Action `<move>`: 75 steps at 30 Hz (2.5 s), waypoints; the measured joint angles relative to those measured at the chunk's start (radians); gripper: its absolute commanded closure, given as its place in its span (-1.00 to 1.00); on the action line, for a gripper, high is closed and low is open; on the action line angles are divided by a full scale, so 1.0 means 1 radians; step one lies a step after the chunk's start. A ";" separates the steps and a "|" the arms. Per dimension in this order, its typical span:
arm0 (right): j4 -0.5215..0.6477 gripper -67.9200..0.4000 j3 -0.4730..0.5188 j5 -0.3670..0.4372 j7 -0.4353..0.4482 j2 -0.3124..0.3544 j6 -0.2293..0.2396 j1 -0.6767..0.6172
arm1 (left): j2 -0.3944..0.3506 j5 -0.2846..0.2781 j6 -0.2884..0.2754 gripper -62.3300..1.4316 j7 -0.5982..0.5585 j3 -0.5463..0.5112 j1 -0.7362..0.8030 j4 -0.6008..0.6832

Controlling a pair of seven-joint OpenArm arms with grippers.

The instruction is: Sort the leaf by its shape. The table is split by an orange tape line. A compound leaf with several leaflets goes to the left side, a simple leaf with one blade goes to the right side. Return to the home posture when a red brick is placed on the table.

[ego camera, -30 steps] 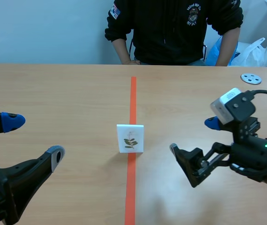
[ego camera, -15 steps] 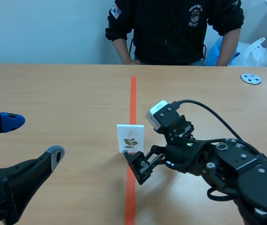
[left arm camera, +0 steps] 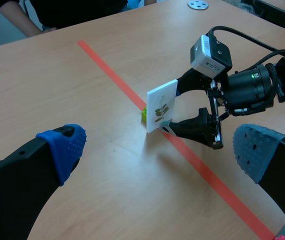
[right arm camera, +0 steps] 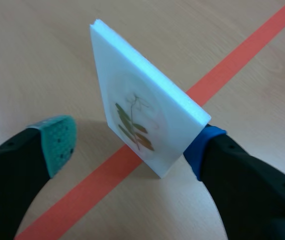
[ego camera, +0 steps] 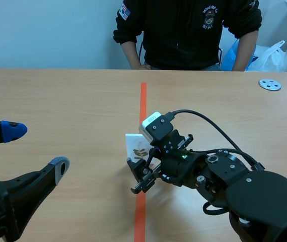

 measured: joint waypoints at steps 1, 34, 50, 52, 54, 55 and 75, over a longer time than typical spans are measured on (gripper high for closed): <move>0.000 0.08 0.000 0.000 0.008 0.000 0.000 0.000 | 0.000 0.000 0.000 -1.00 0.000 0.000 0.000 0.000; 0.422 0.89 0.219 0.101 -0.037 0.099 0.008 -0.142 | 0.000 0.000 0.000 -1.00 0.000 0.000 0.000 0.000; 0.249 0.89 0.540 0.195 -0.085 0.180 -0.085 -0.070 | 0.000 0.000 0.000 -1.00 0.000 0.000 0.000 0.000; 0.148 0.89 0.531 0.195 -0.060 0.177 -0.083 -0.026 | 0.000 0.000 0.000 -1.00 0.000 0.000 0.000 0.000; 0.053 0.89 0.529 0.195 -0.045 0.173 -0.102 0.016 | 0.000 0.000 0.000 -1.00 0.000 0.000 0.000 0.000; 0.010 0.89 0.529 0.196 -0.032 0.171 -0.106 0.037 | 0.000 0.000 0.000 -1.00 0.000 0.000 0.000 0.000; -0.354 0.73 0.529 0.169 -0.038 0.133 -0.175 0.247 | 0.000 0.000 0.000 -1.00 0.000 0.000 0.000 0.000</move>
